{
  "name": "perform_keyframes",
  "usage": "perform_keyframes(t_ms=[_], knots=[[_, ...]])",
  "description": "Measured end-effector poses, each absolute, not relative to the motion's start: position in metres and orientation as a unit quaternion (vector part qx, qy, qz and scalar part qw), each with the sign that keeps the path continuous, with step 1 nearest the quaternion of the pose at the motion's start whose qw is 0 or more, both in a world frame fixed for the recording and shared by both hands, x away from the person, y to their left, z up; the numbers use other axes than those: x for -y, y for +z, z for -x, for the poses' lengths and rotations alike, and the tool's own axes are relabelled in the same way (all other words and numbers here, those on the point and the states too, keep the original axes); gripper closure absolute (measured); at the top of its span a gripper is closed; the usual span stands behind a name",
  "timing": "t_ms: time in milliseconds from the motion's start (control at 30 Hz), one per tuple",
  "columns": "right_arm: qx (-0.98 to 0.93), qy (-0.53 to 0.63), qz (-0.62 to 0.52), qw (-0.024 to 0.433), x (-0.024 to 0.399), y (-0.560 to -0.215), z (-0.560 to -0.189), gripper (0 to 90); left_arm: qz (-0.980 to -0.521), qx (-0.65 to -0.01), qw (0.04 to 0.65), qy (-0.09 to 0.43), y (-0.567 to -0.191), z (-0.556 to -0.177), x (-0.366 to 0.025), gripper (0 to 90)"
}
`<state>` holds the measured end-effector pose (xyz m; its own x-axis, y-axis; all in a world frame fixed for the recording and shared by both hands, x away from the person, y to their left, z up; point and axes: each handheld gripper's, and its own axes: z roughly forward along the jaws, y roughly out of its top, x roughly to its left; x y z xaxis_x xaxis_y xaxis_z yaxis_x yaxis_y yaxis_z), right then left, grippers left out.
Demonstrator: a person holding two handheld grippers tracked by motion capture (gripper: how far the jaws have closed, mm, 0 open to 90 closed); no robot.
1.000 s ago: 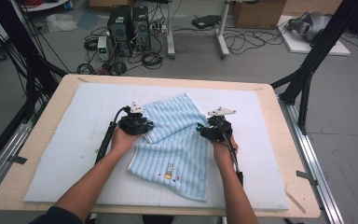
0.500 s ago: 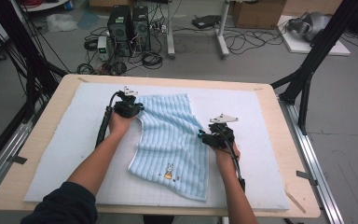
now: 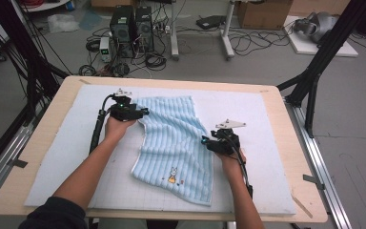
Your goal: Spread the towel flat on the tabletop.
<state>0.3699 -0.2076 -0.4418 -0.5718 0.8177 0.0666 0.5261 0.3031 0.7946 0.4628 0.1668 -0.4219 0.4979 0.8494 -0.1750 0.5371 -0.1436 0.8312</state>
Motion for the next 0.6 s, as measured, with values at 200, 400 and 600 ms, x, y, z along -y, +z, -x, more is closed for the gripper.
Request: perform_keyframes(t_ms=[200, 400, 600], knots=[[-0.807, 0.38, -0.413, 0.185, 0.192, -0.45, -0.376, 67.0, -0.743, -0.46, 0.46, 0.159, -0.421, -0.444, -0.169, 37.3], [-0.8, 0.325, -0.429, 0.265, 0.191, -0.448, -0.386, 85.9, -0.759, -0.445, 0.452, 0.147, -0.422, -0.429, -0.166, 40.6], [-0.777, 0.335, -0.459, 0.271, 0.197, -0.448, -0.389, 75.3, -0.771, -0.426, 0.456, 0.123, -0.429, -0.41, -0.166, 40.9]])
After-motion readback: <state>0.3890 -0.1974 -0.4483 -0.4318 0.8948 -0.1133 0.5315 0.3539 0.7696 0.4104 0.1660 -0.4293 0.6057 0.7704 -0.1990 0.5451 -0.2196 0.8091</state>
